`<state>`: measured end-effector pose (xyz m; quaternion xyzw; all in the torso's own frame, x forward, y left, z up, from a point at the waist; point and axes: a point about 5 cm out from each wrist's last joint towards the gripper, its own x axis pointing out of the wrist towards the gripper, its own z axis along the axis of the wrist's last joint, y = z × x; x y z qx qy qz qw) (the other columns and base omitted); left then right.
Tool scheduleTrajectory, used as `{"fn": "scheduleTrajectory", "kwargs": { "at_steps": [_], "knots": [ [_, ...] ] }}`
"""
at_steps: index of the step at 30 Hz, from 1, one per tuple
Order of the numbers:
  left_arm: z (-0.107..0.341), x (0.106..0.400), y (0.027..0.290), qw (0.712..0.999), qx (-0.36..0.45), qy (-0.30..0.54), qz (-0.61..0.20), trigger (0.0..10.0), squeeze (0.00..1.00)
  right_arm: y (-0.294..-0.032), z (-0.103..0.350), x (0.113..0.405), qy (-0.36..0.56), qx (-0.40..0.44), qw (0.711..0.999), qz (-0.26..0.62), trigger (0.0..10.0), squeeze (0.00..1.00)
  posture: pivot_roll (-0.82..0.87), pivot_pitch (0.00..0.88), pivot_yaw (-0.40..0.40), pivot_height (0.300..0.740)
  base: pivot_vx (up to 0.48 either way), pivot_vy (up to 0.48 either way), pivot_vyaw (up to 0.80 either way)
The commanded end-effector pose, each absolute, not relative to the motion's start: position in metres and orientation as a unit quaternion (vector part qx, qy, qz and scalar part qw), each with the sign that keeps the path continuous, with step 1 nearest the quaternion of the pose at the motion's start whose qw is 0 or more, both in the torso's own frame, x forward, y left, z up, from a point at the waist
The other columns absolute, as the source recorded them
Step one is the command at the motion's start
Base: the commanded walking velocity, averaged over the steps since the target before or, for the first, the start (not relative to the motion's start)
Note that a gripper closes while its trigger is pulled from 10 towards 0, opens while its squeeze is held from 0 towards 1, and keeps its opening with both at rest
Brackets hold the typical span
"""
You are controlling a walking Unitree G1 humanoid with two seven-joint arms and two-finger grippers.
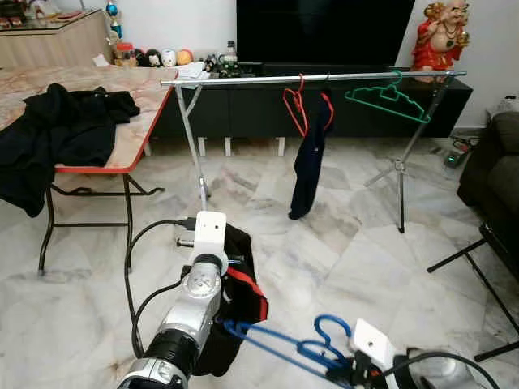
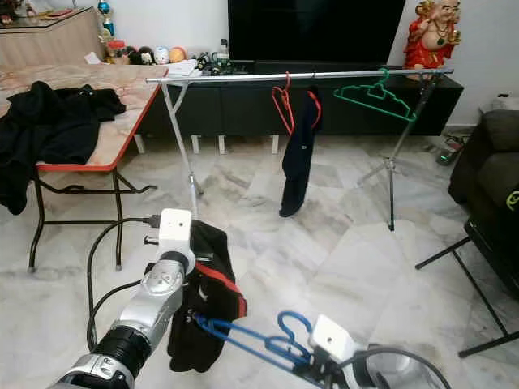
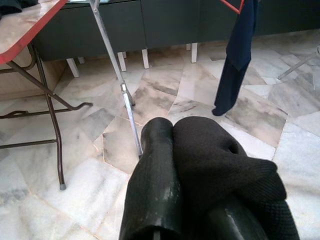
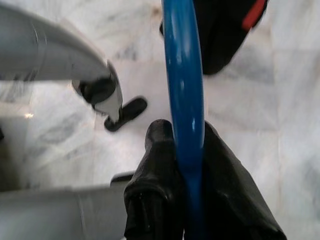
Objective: Hang hanger
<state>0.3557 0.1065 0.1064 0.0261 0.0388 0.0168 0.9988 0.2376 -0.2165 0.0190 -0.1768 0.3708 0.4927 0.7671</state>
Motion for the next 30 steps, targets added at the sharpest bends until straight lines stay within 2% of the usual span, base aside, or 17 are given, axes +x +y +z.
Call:
{"fn": "scheduleTrajectory", "kwargs": {
  "at_steps": [1,7,9,10,11,14,18,21,25,26,27,28,29,30],
  "knots": [
    [0.112,0.358,0.109,0.999,0.025,0.028,0.026,0.0,0.0,-0.213,0.023,0.235,0.361,-0.175,0.765,0.503,0.0,0.0,-0.08,0.0,-0.016,0.74,0.0,0.0,0.0],
    [0.105,0.357,0.123,0.998,0.032,0.042,0.044,0.0,0.0,-0.212,0.025,0.228,0.359,-0.167,0.771,0.499,0.0,0.0,-0.08,0.008,-0.015,0.74,0.0,0.0,0.0],
    [0.102,0.357,0.128,0.997,0.033,0.046,0.051,0.0,0.0,-0.213,0.024,0.228,0.354,-0.161,0.786,0.48,0.0,0.0,-0.08,0.01,-0.013,0.74,0.0,0.0,0.0],
    [0.1,0.355,0.134,0.997,0.031,0.047,0.056,0.0,0.0,-0.215,0.023,0.231,0.339,-0.149,0.814,0.448,0.0,0.0,-0.08,0.012,-0.01,0.74,0.0,0.0,0.0],
    [0.099,0.354,0.135,0.997,0.031,0.048,0.058,0.0,0.0,-0.215,0.023,0.231,0.335,-0.146,0.82,0.44,0.0,0.0,-0.08,0.014,-0.005,0.74,0.0,0.0,0.0],
    [0.09,0.348,0.149,0.994,0.003,0.063,0.085,0.0,0.0,-0.217,0.015,0.235,0.311,-0.097,0.881,0.342,0.0,0.0,-0.08,0.014,0.0,0.74,0.0,0.0,0.0],
    [0.084,0.343,0.158,0.993,0.001,0.071,0.099,0.0,0.0,-0.211,0.009,0.229,0.301,-0.068,0.901,0.304,0.0,0.0,-0.08,0.014,0.009,0.74,0.0,0.0,0.0],
    [0.079,0.337,0.17,0.99,0.0,0.077,0.119,0.0,0.0,-0.195,-0.009,0.215,0.299,0.014,0.923,0.24,0.0,0.0,-0.08,0.015,0.022,0.74,0.0,0.0,0.0],
    [0.078,0.333,0.174,0.99,-0.001,0.074,0.118,0.0,0.0,-0.2,-0.026,0.214,0.309,0.039,0.942,0.121,0.0,0.0,-0.08,0.012,0.04,0.74,0.0,0.0,0.0],
    [0.078,0.332,0.174,0.991,-0.003,0.072,0.115,0.3,0.0,-0.204,-0.03,0.214,0.316,0.042,0.944,0.09,0.0,0.0,-0.08,0.008,0.048,0.74,0.0,0.0,0.0],
    [0.08,0.329,0.173,0.993,0.0,0.063,0.101,2.8,0.0,-0.223,-0.044,0.21,0.349,0.055,0.934,-0.044,0.0,0.0,-0.09,0.007,0.059,0.74,0.0,0.0,0.0],
    [0.081,0.328,0.172,0.994,-0.001,0.058,0.095,5.0,0.0,-0.23,-0.05,0.207,0.366,0.077,0.922,-0.101,0.0,0.0,-0.09,0.011,0.06,0.74,0.0,0.0,0.0],
    [0.082,0.327,0.171,0.995,-0.004,0.052,0.09,8.7,0.0,-0.235,-0.056,0.202,0.379,0.11,0.906,-0.156,0.0,0.0,-0.11,0.003,0.061,0.74,0.0,0.0,0.0],
    [0.083,0.326,0.171,0.995,-0.006,0.049,0.087,10.0,0.0,-0.237,-0.057,0.201,0.38,0.117,0.902,-0.17,0.0,0.0,-0.11,0.003,0.061,0.74,0.0,0.0,0.0]
  ]
}}
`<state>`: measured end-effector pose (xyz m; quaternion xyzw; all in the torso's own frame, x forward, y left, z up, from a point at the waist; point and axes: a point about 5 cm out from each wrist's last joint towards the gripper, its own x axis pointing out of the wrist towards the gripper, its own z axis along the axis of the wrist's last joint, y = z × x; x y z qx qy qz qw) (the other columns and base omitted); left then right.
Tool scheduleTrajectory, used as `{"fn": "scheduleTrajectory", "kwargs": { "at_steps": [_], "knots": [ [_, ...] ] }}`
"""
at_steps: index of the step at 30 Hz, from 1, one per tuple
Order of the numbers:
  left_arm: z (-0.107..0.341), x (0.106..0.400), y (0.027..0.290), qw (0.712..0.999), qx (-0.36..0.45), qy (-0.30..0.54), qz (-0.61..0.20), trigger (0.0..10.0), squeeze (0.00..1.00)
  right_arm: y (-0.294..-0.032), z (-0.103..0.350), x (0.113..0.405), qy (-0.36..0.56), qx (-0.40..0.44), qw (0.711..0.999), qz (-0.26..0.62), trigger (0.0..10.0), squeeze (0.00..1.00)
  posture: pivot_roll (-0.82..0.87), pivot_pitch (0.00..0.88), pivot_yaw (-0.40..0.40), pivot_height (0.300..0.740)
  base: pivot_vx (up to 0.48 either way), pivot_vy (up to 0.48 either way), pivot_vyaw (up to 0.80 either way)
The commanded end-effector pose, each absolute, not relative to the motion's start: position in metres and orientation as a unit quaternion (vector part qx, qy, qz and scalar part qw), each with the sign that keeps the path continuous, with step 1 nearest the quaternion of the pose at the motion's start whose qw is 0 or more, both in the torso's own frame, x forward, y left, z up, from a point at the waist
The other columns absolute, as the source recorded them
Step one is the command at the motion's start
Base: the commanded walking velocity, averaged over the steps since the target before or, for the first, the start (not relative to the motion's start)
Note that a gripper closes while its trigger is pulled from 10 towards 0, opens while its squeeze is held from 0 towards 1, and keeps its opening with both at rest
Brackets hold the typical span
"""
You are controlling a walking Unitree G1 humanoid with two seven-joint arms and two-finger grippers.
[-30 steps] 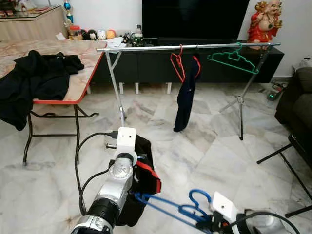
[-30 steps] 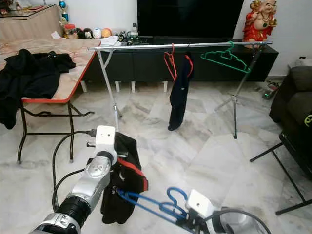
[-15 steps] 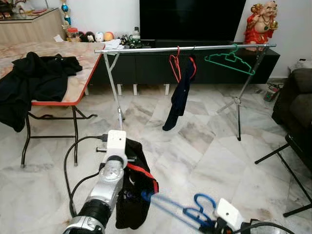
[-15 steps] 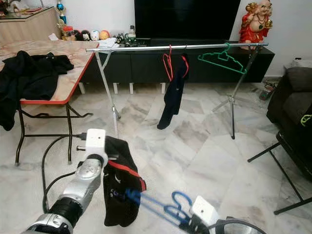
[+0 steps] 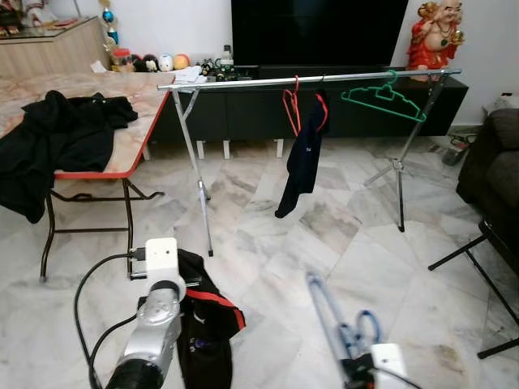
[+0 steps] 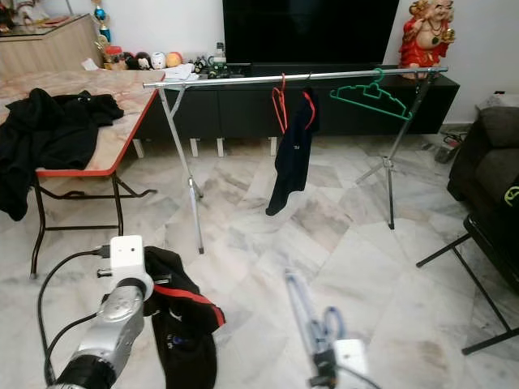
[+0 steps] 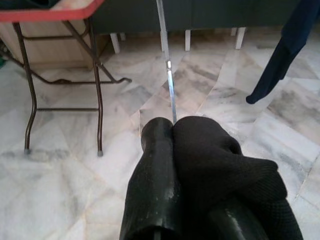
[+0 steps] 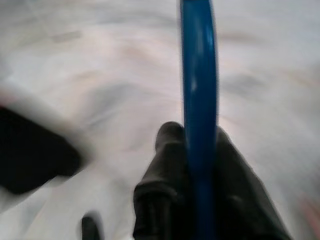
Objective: Hang hanger
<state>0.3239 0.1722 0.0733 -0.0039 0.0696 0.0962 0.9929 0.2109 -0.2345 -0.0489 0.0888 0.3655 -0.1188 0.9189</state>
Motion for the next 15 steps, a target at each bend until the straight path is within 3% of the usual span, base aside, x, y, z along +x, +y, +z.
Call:
{"fn": "scheduleTrajectory", "kwargs": {
  "at_steps": [1,8,9,11,12,13,15],
  "knots": [
    [0.083,0.326,0.171,0.995,-0.006,0.049,0.087,10.0,0.0,-0.237,-0.057,0.201,0.38,0.117,0.902,-0.17,0.0,0.0,-0.11,0.003,0.061,0.74,0.0,0.0,0.0],
    [0.089,0.32,0.166,0.996,-0.02,0.037,0.08,10.0,0.0,-0.238,-0.083,0.163,0.478,0.026,0.86,-0.176,0.1,0.0,-0.08,0.0,0.062,0.74,0.0,0.0,0.0],
    [0.09,0.318,0.167,0.996,-0.023,0.035,0.084,10.0,0.0,-0.238,-0.088,0.152,0.5,0.006,0.848,-0.178,6.8,0.0,-0.07,0.0,0.065,0.74,0.0,0.0,0.0],
    [0.091,0.317,0.168,0.995,-0.025,0.034,0.086,10.0,0.0,-0.237,-0.09,0.149,0.506,-0.002,0.845,-0.175,6.8,0.0,-0.07,0.0,0.065,0.74,0.0,0.0,0.0],
    [0.092,0.316,0.168,0.995,-0.029,0.032,0.086,10.0,0.0,-0.236,-0.091,0.147,0.51,-0.021,0.845,-0.158,10.0,0.0,-0.07,0.0,0.07,0.74,0.0,0.0,0.0],
    [0.093,0.314,0.169,0.996,-0.034,0.025,0.083,10.0,0.0,-0.23,-0.092,0.146,0.514,-0.075,0.848,-0.103,10.0,0.0,-0.08,0.0,0.074,0.74,0.0,0.0,0.0],
    [0.094,0.313,0.169,0.996,-0.036,0.023,0.082,10.0,0.0,-0.228,-0.093,0.146,0.515,-0.095,0.848,-0.083,10.0,0.0,-0.08,0.0,0.074,0.74,0.0,0.0,0.0]
  ]
}}
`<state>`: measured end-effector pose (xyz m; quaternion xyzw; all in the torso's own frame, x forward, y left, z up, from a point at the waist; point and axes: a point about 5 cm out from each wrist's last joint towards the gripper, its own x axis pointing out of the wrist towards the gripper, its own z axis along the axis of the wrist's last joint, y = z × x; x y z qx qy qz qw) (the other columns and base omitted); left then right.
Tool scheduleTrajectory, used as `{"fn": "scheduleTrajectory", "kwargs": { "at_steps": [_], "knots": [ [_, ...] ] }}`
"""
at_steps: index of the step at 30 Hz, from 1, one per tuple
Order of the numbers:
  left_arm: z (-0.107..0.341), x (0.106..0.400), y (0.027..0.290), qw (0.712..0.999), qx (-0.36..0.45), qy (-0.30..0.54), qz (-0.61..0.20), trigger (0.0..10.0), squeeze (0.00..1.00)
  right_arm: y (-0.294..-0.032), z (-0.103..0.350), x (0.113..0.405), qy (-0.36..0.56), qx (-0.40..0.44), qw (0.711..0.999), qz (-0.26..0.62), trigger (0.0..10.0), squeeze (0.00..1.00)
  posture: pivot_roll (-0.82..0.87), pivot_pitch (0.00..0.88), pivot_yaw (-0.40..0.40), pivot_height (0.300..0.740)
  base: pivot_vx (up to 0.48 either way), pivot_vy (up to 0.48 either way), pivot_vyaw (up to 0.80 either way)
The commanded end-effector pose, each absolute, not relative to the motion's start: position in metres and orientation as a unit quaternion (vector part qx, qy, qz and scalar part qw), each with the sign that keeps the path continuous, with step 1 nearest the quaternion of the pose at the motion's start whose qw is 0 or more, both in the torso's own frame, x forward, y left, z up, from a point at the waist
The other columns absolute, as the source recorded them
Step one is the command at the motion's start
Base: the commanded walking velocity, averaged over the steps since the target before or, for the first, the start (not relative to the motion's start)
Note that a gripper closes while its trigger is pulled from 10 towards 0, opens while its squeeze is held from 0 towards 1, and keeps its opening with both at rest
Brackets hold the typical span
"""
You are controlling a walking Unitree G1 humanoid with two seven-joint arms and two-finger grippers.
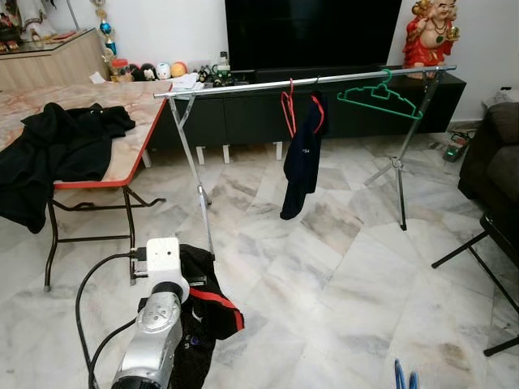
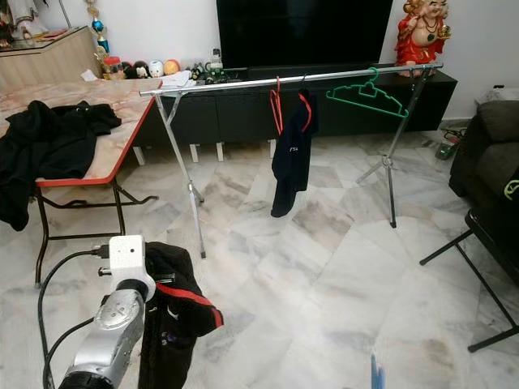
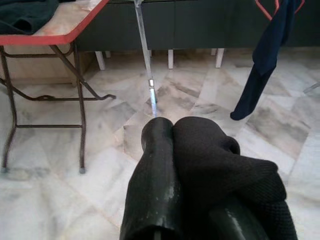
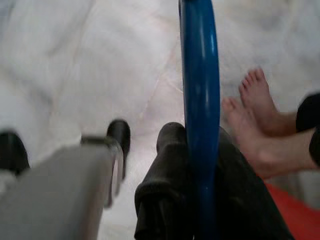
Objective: Hang hanger
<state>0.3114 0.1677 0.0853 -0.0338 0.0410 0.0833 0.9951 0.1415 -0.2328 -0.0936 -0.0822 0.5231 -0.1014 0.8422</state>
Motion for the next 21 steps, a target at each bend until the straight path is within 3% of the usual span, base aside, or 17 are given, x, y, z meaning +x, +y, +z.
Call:
{"fn": "scheduleTrajectory", "kwargs": {
  "at_steps": [1,20,21],
  "knots": [
    [0.0945,0.3131,0.1686,0.996,-0.036,0.024,0.082,10.0,0.0,-0.2283,-0.093,0.1455,0.515,-0.096,0.848,-0.083,10.0,0.0,-0.08,0.0,0.074,0.74,0.0,0.0,0.0],
    [0.0967,0.3103,0.1686,0.996,-0.037,0.029,0.08,10.0,0.0,-0.2279,-0.0933,0.1453,0.513,-0.105,0.848,-0.08,10.0,0.0,-0.08,0.0,0.074,0.74,0.0,0.0,0.0],
    [0.0973,0.3094,0.1677,0.996,-0.039,0.024,0.076,10.0,0.0,-0.2267,-0.0942,0.143,0.507,-0.074,0.853,-0.1,10.0,0.0,-0.09,0.0,0.086,0.74,0.0,0.0,0.0]
  ]
}}
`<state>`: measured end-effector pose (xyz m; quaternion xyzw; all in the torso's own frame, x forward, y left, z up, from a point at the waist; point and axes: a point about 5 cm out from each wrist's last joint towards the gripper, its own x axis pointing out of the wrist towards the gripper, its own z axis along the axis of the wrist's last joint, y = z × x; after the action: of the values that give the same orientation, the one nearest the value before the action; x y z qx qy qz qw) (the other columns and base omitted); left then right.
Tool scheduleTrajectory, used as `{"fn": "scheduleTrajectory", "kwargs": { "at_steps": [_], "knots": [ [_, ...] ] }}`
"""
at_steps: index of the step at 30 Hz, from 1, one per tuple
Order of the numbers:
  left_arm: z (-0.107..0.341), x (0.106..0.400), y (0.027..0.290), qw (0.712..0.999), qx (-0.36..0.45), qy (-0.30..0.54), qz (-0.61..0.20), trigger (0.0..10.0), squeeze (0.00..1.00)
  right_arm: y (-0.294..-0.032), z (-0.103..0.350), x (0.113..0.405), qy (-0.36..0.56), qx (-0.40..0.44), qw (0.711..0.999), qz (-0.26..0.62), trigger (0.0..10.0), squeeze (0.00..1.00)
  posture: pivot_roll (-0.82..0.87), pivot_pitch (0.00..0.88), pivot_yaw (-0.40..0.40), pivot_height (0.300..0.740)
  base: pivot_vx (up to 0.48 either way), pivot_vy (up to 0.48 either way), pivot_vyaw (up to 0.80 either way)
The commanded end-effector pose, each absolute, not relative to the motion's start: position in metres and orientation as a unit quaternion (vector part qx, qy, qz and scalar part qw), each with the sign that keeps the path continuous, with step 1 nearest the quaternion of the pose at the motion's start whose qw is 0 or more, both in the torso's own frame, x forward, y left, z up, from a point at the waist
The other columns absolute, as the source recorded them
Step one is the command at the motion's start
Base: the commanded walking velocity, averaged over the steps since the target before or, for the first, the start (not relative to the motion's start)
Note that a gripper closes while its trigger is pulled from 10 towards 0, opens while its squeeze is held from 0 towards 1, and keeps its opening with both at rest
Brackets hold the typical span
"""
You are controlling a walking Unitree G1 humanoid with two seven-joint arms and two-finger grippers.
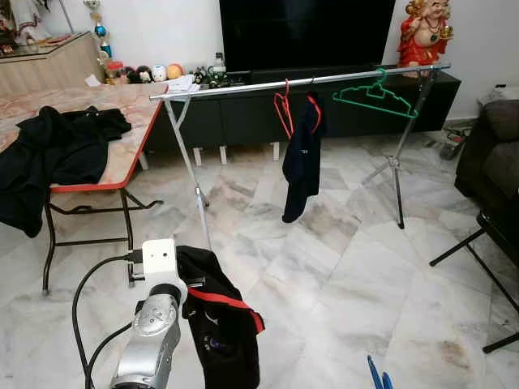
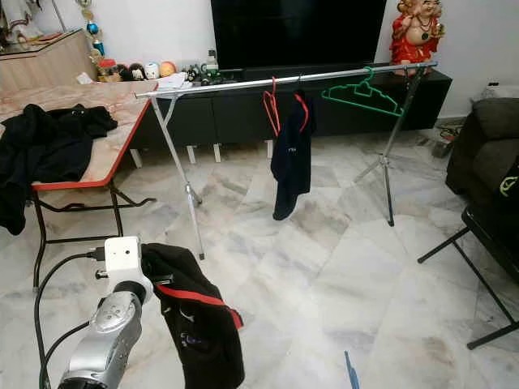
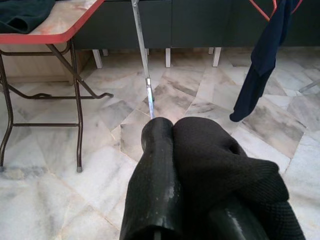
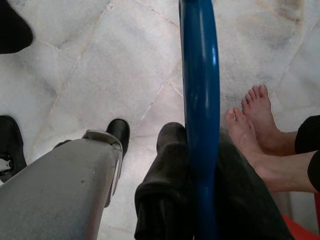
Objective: Hang hanger
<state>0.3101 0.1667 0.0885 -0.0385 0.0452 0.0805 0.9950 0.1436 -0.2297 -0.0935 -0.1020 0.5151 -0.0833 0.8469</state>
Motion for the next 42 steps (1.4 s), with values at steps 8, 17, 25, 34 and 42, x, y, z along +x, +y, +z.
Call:
{"fn": "scheduleTrajectory", "kwargs": {
  "at_steps": [8,17,25,34,42],
  "knots": [
    [0.106,0.287,0.146,0.997,-0.006,-0.026,-0.076,10.0,0.0,-0.197,-0.101,0.139,0.501,-0.024,0.86,-0.091,10.0,0.0,-0.06,0.029,0.081,0.74,0.0,0.0,0.55],
    [0.101,0.276,0.137,0.983,0.066,-0.012,-0.169,10.0,0.0,-0.17,-0.093,0.167,0.486,-0.023,0.871,-0.066,10.0,0.0,-0.06,0.025,0.079,0.74,0.0,0.0,0.0],
    [0.094,0.274,0.143,0.99,0.039,0.01,-0.134,10.0,0.0,-0.166,-0.092,0.172,0.483,-0.028,0.873,-0.062,10.0,0.0,-0.06,0.023,0.077,0.74,0.0,0.0,0.0],
    [0.089,0.273,0.149,0.993,0.03,0.023,-0.113,10.0,0.0,-0.178,-0.092,0.169,0.481,-0.068,0.872,-0.059,10.0,0.0,-0.06,0.025,0.078,0.74,0.0,0.0,0.0],
    [0.088,0.274,0.154,0.994,0.03,0.026,-0.1,10.0,0.0,-0.199,-0.092,0.162,0.49,-0.146,0.858,-0.044,10.0,0.0,-0.07,0.017,0.079,0.74,0.0,0.0,0.0]
  ]
}}
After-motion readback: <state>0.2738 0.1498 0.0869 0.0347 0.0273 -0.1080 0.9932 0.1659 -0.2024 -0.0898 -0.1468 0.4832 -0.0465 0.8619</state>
